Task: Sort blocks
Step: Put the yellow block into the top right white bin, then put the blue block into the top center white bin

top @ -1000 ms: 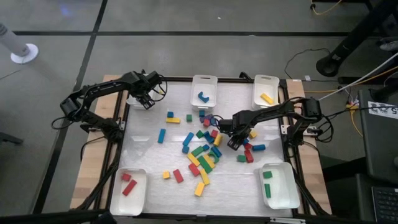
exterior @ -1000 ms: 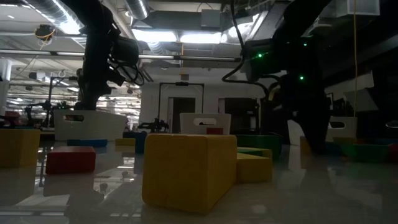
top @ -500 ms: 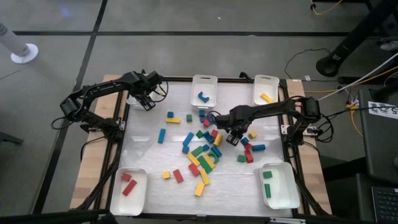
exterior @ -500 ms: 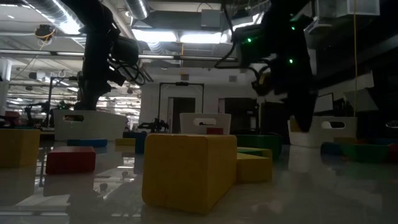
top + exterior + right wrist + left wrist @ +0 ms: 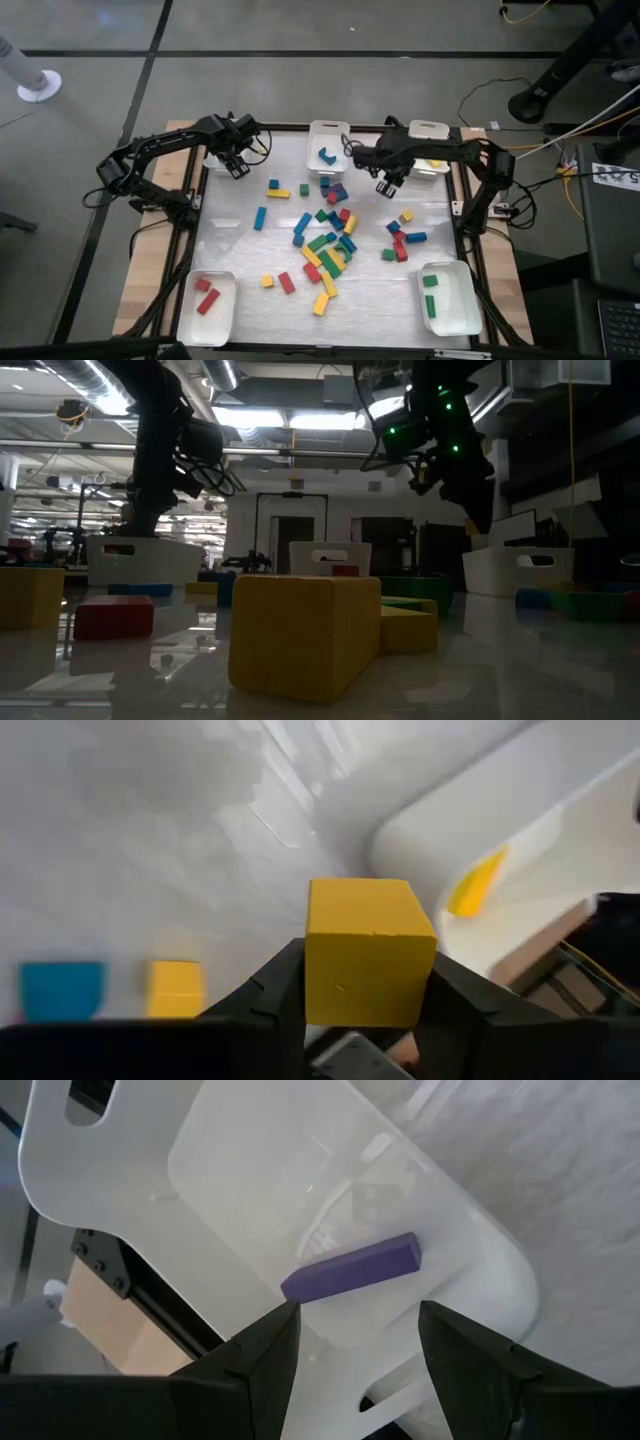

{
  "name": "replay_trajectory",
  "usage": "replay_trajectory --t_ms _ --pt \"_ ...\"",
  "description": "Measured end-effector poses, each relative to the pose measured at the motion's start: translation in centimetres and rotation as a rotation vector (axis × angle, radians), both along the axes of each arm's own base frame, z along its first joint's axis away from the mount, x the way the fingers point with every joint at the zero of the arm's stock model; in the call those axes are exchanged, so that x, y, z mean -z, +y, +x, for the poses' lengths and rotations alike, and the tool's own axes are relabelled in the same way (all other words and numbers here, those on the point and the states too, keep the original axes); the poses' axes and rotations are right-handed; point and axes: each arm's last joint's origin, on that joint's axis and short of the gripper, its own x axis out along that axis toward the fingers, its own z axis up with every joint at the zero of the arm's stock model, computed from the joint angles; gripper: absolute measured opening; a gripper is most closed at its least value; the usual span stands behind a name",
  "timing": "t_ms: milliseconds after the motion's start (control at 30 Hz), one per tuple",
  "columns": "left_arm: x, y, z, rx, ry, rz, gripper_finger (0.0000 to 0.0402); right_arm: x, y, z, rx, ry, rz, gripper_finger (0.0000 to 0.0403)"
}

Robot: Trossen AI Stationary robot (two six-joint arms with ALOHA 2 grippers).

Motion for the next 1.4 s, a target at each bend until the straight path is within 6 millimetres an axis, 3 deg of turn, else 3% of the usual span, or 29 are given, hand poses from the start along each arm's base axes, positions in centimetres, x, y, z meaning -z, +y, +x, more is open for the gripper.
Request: replay_trajectory --t_ms 333,567,967,1233,1400 --pt "0.0 0.0 0.0 -0.014 -0.006 0.004 0.0194 -0.2 -6.8 -3.9 0.167 0.095 -0.087 0.0138" --pt "-1.1 -0.3 -0.4 -0.019 -0.059 0.054 0.0194 -0.1 -10.0 -6.1 0.299 0.071 -0.1 0.0152" --pt "-6.2 -3.2 -3.4 -0.113 -0.342 0.218 0.0194 0.1 -11.5 -6.2 0.352 -0.028 -0.143 0.0204" --pt "-7.6 -5.0 -4.2 -0.124 -0.628 0.047 0.0194 0.1 -11.6 -6.1 0.355 -0.047 -0.155 0.0215" --pt "-7.5 -5.8 -3.4 -0.247 -0.725 -0.07 0.0194 0.1 -11.4 -6.2 0.376 -0.032 -0.139 0.0205"
